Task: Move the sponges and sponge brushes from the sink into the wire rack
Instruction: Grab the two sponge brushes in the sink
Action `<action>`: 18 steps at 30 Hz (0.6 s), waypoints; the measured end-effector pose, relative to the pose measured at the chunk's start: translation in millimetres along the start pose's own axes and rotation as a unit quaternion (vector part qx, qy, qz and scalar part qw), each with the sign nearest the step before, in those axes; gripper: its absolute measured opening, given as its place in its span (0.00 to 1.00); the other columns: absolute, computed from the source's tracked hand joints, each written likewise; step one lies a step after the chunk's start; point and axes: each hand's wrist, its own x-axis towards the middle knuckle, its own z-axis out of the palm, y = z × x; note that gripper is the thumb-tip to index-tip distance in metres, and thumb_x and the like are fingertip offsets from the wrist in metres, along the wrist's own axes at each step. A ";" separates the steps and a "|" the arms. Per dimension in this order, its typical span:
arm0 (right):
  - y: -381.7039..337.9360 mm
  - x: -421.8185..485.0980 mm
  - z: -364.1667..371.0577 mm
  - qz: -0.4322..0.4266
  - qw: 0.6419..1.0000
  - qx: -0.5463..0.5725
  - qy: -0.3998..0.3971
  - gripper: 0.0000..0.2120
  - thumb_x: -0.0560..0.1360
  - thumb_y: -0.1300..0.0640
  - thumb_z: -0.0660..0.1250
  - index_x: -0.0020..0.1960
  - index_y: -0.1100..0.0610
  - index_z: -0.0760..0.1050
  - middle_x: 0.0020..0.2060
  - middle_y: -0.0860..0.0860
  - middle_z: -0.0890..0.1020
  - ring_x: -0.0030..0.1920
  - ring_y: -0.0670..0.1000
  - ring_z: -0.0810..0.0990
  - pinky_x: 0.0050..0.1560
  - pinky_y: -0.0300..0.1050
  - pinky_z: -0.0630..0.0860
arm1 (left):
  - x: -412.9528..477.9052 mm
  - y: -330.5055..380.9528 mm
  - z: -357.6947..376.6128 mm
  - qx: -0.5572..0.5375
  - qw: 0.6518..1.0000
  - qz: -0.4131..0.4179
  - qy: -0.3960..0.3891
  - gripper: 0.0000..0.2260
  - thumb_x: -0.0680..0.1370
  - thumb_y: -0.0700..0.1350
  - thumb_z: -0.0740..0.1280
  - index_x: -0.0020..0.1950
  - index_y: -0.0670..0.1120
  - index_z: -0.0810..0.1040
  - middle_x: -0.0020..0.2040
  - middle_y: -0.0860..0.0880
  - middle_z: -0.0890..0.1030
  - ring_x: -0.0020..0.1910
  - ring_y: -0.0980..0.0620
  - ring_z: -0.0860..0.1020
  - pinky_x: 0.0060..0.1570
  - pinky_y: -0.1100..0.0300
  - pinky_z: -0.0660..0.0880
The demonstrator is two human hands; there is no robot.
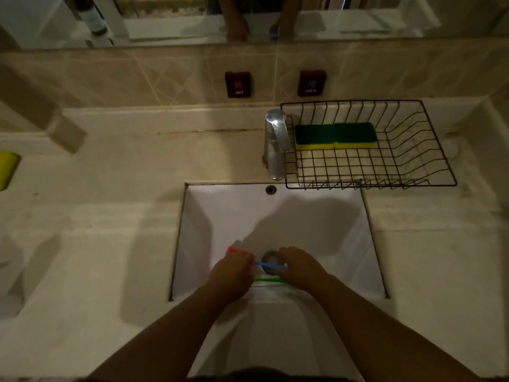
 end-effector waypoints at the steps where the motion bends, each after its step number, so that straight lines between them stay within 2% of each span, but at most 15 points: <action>1: 3.5 2.4 3.9 0.001 1.000 0.007 -0.001 0.15 0.73 0.50 0.68 0.54 0.58 0.73 0.51 0.59 0.76 0.51 0.59 0.75 0.41 0.43 0.62 | 1.6 -0.7 3.1 -0.006 1.000 0.002 -0.003 0.09 0.77 0.43 0.62 0.55 0.43 0.77 0.56 0.43 0.80 0.58 0.42 0.75 0.56 0.51 0.73; 4: 10.6 10.5 7.4 0.008 1.000 0.016 -0.002 0.14 0.72 0.50 0.69 0.53 0.57 0.74 0.51 0.59 0.75 0.52 0.59 0.75 0.43 0.45 0.66 | 7.7 0.9 12.4 -0.032 0.999 0.002 -0.004 0.07 0.76 0.41 0.63 0.50 0.41 0.78 0.52 0.41 0.81 0.52 0.40 0.78 0.51 0.53 0.71; 8: 12.1 23.2 11.1 -0.007 1.000 0.026 0.008 0.15 0.70 0.50 0.71 0.52 0.57 0.76 0.50 0.60 0.77 0.51 0.60 0.76 0.47 0.48 0.71 | 17.4 0.7 23.1 -0.048 0.998 -0.015 -0.031 0.07 0.76 0.42 0.64 0.50 0.43 0.79 0.52 0.42 0.81 0.50 0.42 0.79 0.49 0.53 0.75; 13: 12.6 29.5 24.4 -0.027 0.997 0.068 0.003 0.12 0.71 0.51 0.71 0.54 0.53 0.79 0.48 0.59 0.79 0.50 0.60 0.77 0.46 0.47 0.72 | 23.8 -4.6 32.3 -0.041 0.997 -0.005 -0.057 0.05 0.73 0.45 0.66 0.41 0.45 0.78 0.45 0.43 0.82 0.45 0.41 0.80 0.44 0.48 0.78; 16: 14.9 30.8 32.8 -0.025 0.997 0.075 -0.002 0.12 0.71 0.54 0.70 0.54 0.52 0.79 0.49 0.57 0.80 0.51 0.59 0.77 0.46 0.44 0.69 | 26.1 -6.1 34.4 -0.038 0.998 0.000 -0.055 0.05 0.72 0.46 0.67 0.40 0.45 0.80 0.43 0.44 0.82 0.46 0.43 0.81 0.49 0.48 0.78; 18: 15.7 31.3 36.3 -0.027 0.997 0.070 0.002 0.11 0.71 0.55 0.70 0.53 0.54 0.79 0.49 0.58 0.81 0.52 0.60 0.77 0.48 0.45 0.70 | 29.2 -5.1 36.2 -0.009 0.999 0.004 -0.053 0.06 0.72 0.48 0.68 0.42 0.47 0.82 0.45 0.46 0.83 0.50 0.44 0.80 0.54 0.49 0.76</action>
